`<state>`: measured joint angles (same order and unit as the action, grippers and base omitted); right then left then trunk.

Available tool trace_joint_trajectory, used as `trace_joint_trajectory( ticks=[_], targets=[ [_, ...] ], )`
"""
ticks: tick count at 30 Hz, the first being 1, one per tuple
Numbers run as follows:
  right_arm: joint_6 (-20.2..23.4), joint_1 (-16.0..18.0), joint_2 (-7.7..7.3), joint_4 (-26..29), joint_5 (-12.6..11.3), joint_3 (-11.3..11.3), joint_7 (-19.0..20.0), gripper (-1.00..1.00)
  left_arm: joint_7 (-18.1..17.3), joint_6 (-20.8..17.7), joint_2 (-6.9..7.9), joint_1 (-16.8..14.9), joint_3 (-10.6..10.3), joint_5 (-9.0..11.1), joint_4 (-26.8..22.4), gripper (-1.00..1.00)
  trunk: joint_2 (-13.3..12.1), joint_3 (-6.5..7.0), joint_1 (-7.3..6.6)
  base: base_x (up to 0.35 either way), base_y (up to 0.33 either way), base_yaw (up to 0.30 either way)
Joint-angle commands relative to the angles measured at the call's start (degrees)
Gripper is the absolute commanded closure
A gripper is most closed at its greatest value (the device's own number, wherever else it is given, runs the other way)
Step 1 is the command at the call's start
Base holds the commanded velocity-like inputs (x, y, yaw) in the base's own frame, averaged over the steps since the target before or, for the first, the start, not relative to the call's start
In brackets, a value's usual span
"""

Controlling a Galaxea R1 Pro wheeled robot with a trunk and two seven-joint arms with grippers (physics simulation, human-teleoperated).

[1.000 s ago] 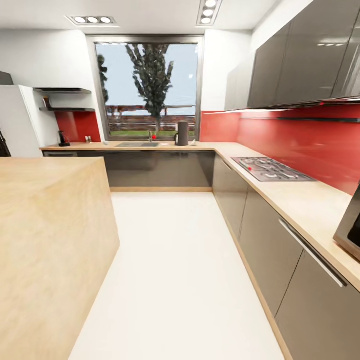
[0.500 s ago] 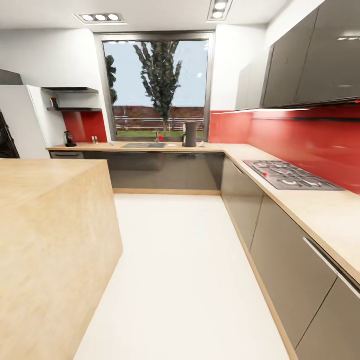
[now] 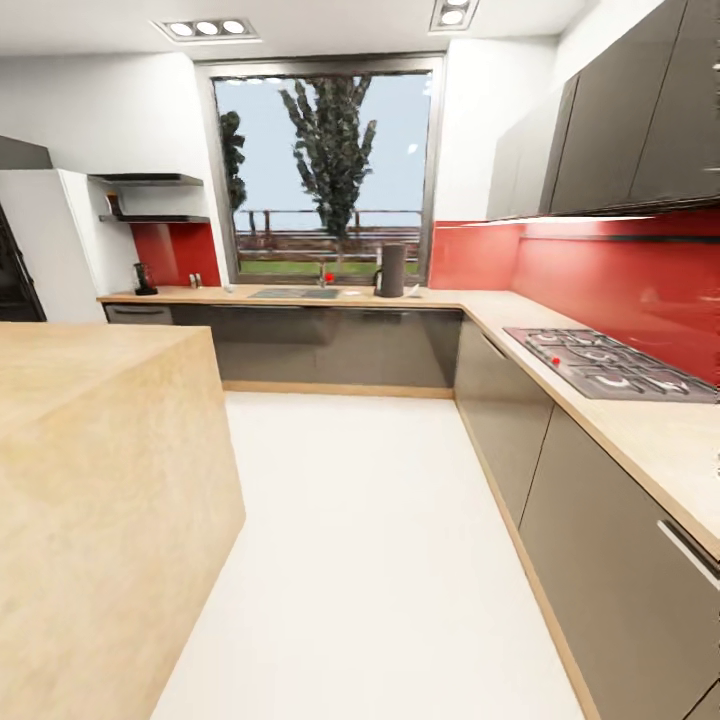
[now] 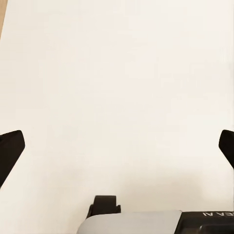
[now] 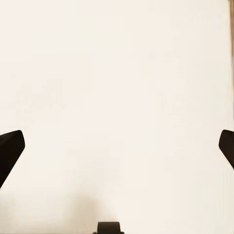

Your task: Set up a coffee station on the kitchen countertop: keep the coffee maker on the countertop, move the bottle of coffee from the kitchen shelf to the counter next to the coffee maker, place a paper coffee filter on top of the coffee maker, put the saucer next to the coffee maker with the coffee cup on the saucer, and place the electric kettle next to the coffee maker.

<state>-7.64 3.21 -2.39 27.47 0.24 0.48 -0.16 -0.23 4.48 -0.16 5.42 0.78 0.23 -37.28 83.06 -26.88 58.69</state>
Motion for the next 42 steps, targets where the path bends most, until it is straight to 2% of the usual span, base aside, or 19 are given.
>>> trace_joint_trajectory(
  ticks=[1,29,42],
  targets=[
    [-0.2,0.0,0.00,-0.1,0.0,0.0,0.0,-1.00,0.0,0.1,-0.02,0.0,0.1,0.0,-0.1,-1.00,0.0,-0.05,0.04,0.329,-0.033,-0.200],
    [-0.1,0.0,0.02,-2.3,0.4,0.3,0.1,-1.00,0.0,0.2,0.07,0.0,0.3,0.0,-0.1,-1.00,0.0,-0.05,0.04,0.329,-0.002,-0.014],
    [-0.3,0.0,0.02,-5.5,0.4,0.2,0.1,-1.00,0.0,0.2,0.07,0.0,0.3,-0.1,-0.1,-1.00,0.0,-0.05,0.04,0.329,0.000,0.000]
  ],
)
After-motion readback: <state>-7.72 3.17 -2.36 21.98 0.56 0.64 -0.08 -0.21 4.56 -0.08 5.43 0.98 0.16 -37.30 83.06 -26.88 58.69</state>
